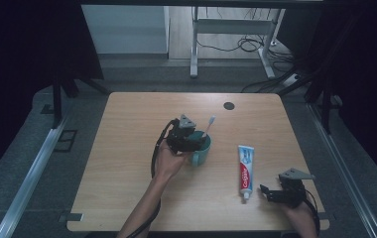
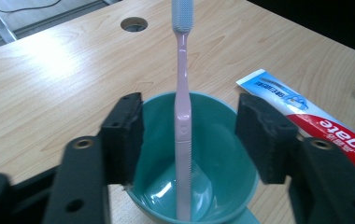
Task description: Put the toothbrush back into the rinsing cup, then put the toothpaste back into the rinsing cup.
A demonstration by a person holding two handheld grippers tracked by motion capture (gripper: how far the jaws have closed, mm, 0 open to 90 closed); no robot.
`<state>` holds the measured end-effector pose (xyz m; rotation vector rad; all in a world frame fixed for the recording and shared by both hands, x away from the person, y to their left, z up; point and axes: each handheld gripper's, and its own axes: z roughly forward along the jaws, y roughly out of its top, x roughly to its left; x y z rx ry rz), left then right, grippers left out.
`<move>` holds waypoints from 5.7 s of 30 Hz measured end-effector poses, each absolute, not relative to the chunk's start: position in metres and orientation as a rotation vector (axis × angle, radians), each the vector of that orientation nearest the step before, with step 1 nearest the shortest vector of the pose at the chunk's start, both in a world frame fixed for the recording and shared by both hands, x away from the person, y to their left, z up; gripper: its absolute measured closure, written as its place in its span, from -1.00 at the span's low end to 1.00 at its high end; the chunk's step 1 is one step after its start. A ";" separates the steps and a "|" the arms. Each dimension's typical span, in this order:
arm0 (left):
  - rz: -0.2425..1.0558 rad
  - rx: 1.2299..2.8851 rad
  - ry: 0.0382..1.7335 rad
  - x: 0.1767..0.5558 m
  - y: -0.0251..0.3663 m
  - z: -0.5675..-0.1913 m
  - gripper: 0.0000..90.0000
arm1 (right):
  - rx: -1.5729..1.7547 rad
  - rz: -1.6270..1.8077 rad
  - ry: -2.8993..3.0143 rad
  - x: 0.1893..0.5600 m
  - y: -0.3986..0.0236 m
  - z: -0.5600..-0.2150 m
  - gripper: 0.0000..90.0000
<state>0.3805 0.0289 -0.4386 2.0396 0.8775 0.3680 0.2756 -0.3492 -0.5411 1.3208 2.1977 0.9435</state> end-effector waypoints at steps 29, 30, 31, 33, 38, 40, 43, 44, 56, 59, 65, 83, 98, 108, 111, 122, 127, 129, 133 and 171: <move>0.366 2.087 0.871 0.355 0.055 -0.434 -0.98 | 1.320 0.943 2.198 0.276 -0.349 -0.541 -0.75; 0.366 2.082 0.869 0.354 0.058 -0.434 -0.98 | 1.320 0.944 2.197 0.276 -0.349 -0.541 -0.75; 0.363 2.074 0.874 0.352 0.059 -0.435 -0.99 | 1.320 0.944 2.197 0.276 -0.349 -0.541 -0.75; 0.371 2.073 0.872 0.349 0.062 -0.436 -1.00 | 1.320 0.944 2.197 0.276 -0.349 -0.541 -0.75; 0.389 2.079 0.871 0.343 0.070 -0.442 -1.00 | 1.323 0.944 2.198 0.276 -0.349 -0.541 -0.75; 0.395 2.080 0.872 0.340 0.073 -0.444 -1.00 | 1.321 0.944 2.197 0.276 -0.349 -0.541 -0.75; 0.403 2.080 0.873 0.337 0.077 -0.447 -1.00 | 1.323 0.944 2.198 0.276 -0.349 -0.541 -0.75; 0.406 2.081 0.873 0.336 0.078 -0.448 -1.00 | 1.323 0.943 2.199 0.276 -0.349 -0.541 -0.75; 0.424 2.095 0.891 0.326 0.091 -0.467 -1.00 | 1.322 0.943 2.198 0.276 -0.349 -0.541 -0.75; 0.421 2.104 0.895 0.323 0.093 -0.473 -1.00 | 1.322 0.943 2.199 0.276 -0.349 -0.541 -0.75; 0.404 2.091 0.907 0.318 0.099 -0.488 -1.00 | 1.322 0.943 2.198 0.276 -0.349 -0.541 -0.75; 0.410 2.121 0.917 0.300 0.107 -0.522 -1.00 | 1.318 0.943 2.198 0.276 -0.349 -0.541 -0.75; 0.393 2.204 0.928 0.291 0.104 -0.540 -1.00 | 1.321 0.943 2.198 0.276 -0.349 -0.541 -0.75; 0.333 2.250 0.959 0.296 0.104 -0.545 -1.00 | 1.322 0.943 2.198 0.275 -0.349 -0.541 -0.75; 0.334 2.249 0.961 0.296 0.104 -0.545 -1.00 | 1.322 0.945 2.198 0.275 -0.349 -0.541 -0.75; 0.335 2.245 0.969 0.296 0.104 -0.545 -1.00 | 1.352 0.954 2.190 0.275 -0.352 -0.539 -0.70; 0.337 2.244 0.970 0.296 0.104 -0.545 -1.00 | 1.370 0.945 2.206 0.276 -0.352 -0.537 -0.69; 0.338 2.244 0.970 0.296 0.104 -0.545 -1.00 | 1.384 0.949 2.214 0.276 -0.352 -0.536 -0.69; 0.338 2.244 0.970 0.296 0.104 -0.545 -1.00 | 1.391 0.957 2.245 0.277 -0.353 -0.534 -0.71; 0.340 2.239 0.974 0.296 0.105 -0.545 -0.99 | 1.262 1.099 2.385 0.278 -0.342 -0.502 0.99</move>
